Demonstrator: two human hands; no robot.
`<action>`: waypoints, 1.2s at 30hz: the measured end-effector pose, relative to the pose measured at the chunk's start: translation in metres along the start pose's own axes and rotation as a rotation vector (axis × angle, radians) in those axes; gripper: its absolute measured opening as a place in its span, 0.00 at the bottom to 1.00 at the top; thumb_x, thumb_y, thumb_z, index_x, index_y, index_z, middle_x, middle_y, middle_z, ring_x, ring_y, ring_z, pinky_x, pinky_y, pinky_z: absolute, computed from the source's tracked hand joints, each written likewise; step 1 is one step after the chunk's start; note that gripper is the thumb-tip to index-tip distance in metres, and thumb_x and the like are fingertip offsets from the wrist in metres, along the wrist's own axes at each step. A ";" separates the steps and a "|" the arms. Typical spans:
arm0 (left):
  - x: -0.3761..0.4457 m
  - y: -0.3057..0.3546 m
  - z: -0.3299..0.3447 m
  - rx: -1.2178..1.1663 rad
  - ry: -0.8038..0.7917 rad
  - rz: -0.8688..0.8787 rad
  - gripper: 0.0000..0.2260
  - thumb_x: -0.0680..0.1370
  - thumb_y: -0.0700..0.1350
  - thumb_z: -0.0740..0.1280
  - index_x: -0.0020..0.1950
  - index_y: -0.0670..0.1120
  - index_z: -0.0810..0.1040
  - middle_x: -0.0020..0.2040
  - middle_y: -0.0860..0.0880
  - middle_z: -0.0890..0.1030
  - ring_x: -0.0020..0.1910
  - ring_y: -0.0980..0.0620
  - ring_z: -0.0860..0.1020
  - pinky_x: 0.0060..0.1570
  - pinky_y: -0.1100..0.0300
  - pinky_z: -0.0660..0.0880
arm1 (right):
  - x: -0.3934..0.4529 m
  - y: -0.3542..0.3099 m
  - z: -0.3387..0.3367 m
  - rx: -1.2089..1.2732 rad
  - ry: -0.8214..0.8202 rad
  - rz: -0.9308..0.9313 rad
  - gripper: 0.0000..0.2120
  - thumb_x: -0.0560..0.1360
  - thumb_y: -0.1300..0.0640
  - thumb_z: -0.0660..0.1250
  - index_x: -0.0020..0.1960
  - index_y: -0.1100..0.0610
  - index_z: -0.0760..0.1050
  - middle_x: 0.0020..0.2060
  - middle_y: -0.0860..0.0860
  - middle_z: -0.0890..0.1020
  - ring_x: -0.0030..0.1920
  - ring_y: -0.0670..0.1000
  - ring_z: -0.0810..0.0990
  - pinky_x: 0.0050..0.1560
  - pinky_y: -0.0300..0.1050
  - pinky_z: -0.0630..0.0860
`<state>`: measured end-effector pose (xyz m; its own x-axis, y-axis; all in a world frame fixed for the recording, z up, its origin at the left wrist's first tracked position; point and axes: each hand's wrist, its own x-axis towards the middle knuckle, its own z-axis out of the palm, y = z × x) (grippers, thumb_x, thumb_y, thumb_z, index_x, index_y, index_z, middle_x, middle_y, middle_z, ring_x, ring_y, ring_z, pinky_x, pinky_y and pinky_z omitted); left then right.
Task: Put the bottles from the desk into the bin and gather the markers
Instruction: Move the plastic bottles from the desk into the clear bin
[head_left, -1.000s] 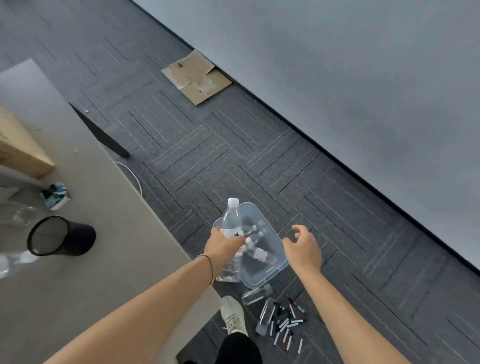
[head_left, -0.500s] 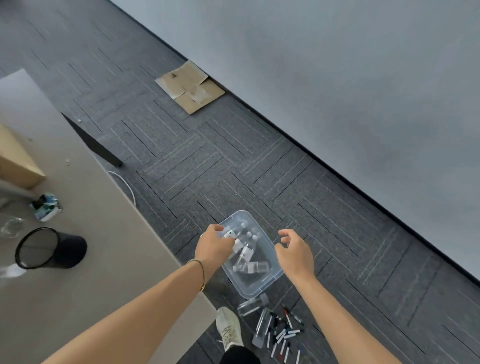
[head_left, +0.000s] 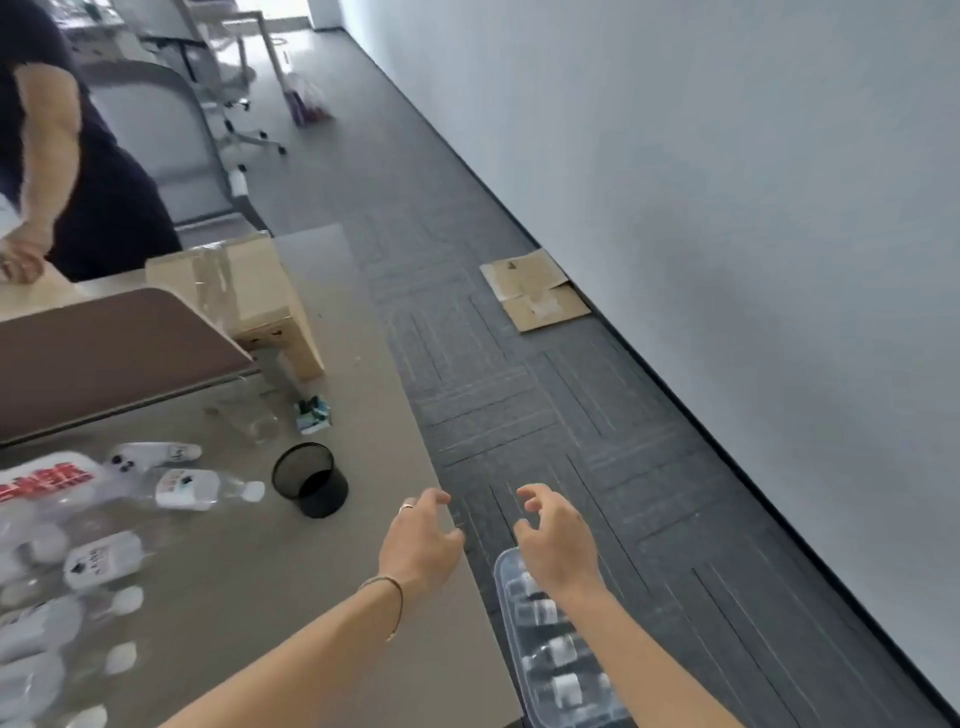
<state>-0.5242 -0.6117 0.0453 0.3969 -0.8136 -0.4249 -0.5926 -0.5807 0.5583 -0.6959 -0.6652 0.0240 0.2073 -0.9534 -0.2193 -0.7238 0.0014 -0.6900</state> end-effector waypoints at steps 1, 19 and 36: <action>-0.004 -0.011 -0.015 -0.002 0.035 -0.023 0.21 0.77 0.45 0.67 0.70 0.53 0.73 0.65 0.49 0.74 0.56 0.50 0.77 0.52 0.57 0.75 | 0.003 -0.020 0.011 -0.012 -0.032 -0.050 0.19 0.77 0.58 0.65 0.67 0.50 0.75 0.57 0.47 0.81 0.56 0.49 0.79 0.54 0.46 0.76; -0.087 -0.272 -0.197 -0.137 0.399 -0.372 0.23 0.78 0.45 0.67 0.74 0.54 0.70 0.69 0.49 0.75 0.69 0.47 0.74 0.63 0.53 0.73 | -0.074 -0.275 0.218 -0.243 -0.380 -0.539 0.22 0.73 0.59 0.67 0.66 0.47 0.77 0.55 0.45 0.81 0.58 0.50 0.79 0.57 0.44 0.74; -0.113 -0.488 -0.230 0.422 0.069 -0.180 0.37 0.73 0.42 0.69 0.81 0.53 0.61 0.74 0.47 0.71 0.74 0.44 0.67 0.76 0.50 0.61 | -0.123 -0.360 0.346 -0.432 -0.433 -0.451 0.20 0.77 0.56 0.63 0.68 0.44 0.73 0.63 0.43 0.80 0.61 0.48 0.80 0.58 0.48 0.78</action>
<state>-0.1187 -0.2433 -0.0156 0.5565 -0.7097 -0.4321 -0.7378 -0.6612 0.1357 -0.2332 -0.4445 0.0608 0.7196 -0.6296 -0.2929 -0.6826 -0.5637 -0.4651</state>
